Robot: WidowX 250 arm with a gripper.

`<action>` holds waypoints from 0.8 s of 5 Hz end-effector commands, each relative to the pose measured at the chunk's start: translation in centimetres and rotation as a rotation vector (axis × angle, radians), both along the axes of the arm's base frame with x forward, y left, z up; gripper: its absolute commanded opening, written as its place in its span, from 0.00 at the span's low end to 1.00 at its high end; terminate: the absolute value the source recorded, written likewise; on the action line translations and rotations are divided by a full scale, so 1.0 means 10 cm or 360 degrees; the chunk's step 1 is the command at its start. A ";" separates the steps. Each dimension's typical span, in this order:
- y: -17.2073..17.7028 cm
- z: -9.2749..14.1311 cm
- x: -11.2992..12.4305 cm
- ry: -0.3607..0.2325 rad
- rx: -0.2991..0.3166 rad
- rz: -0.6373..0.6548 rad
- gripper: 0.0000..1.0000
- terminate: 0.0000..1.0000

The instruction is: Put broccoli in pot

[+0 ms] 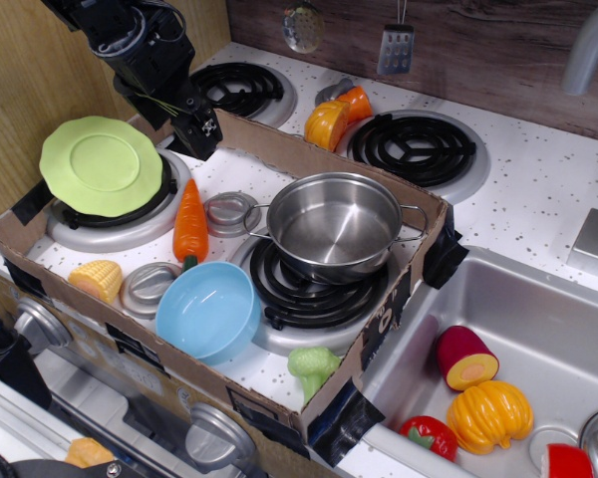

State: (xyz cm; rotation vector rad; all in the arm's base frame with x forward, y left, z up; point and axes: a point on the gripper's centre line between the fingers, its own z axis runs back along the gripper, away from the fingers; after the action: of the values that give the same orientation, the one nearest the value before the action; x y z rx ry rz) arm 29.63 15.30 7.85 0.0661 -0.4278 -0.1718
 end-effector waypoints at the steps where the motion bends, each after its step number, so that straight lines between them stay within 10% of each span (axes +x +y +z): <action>1: 0.00 0.00 0.00 0.0000 0.0000 0.0000 1.00 0.00; 4: -0.40 0.85 -0.32 0.0143 0.0157 0.0529 1.00 0.00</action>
State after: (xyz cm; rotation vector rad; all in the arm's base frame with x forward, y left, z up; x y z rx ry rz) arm 25.66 10.89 15.01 0.2052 -0.2674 0.1596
